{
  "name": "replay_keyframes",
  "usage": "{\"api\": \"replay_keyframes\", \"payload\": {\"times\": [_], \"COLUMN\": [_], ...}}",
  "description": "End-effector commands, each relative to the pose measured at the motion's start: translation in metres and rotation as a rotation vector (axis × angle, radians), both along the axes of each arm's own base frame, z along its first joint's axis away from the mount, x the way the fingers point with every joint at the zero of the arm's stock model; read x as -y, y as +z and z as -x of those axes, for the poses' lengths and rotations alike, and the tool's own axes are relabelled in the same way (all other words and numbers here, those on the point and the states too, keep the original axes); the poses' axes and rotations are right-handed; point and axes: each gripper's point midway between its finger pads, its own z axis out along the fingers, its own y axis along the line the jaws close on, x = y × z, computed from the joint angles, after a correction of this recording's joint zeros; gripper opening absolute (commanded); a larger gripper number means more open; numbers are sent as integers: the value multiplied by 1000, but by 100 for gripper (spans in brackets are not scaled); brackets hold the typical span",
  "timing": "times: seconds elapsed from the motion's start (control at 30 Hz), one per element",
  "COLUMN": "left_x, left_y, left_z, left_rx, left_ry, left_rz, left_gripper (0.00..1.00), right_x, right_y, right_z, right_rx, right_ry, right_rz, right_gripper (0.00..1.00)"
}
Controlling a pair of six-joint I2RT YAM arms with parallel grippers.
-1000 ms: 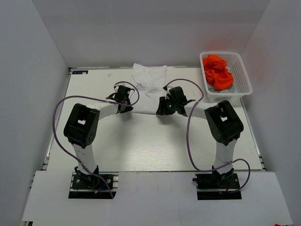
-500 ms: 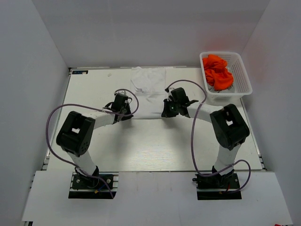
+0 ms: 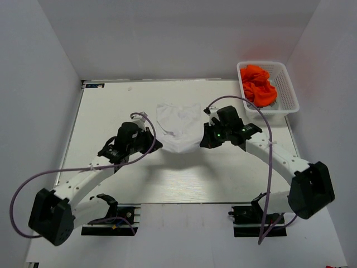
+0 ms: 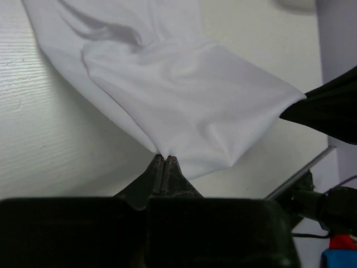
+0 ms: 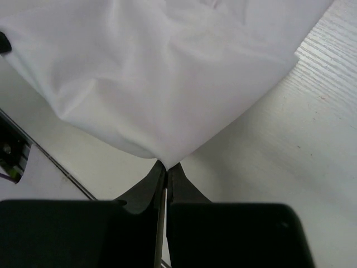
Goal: Fold and stack the t-shirts
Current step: Grab one side of the 2/3 rectangular tshirt with both arms, then fold the long partially folded tshirt into a neat square
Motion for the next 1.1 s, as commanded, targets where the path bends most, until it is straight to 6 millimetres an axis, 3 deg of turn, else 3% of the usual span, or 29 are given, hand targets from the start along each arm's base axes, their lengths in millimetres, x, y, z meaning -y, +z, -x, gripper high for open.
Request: {"api": "replay_keyframes", "payload": {"times": [0.0, 0.1, 0.23, 0.4, 0.57, 0.63, 0.8, 1.07], "left_x": [-3, -4, -4, -19, -34, -32, -28, -34], "left_y": [31, 51, 58, 69, 75, 85, 87, 92], "left_z": [10, 8, -1, -25, -56, -64, -85, -123], "left_rx": [37, 89, 98, 109, 141, 160, 161, 186], "left_ry": [-8, 7, 54, 203, 343, 348, 370, 461], "left_rz": [23, 55, 82, 58, 10, 5, -26, -91], "left_gripper": [0, 0, 0, 0, 0, 0, 0, 0], "right_x": [4, 6, 6, -3, -1, -1, 0, 0], "right_y": [43, 62, 71, 66, 73, 79, 86, 75], "right_z": [6, -1, -11, -25, -56, -66, -83, -103], "right_rx": [74, 113, 137, 111, 145, 161, 169, 96], "right_ry": [22, -17, -58, -61, -112, -129, -127, -104], "right_rz": [-40, -55, -67, -121, -173, -188, -224, -262], "right_gripper": [0, 0, 0, 0, 0, 0, 0, 0]}}
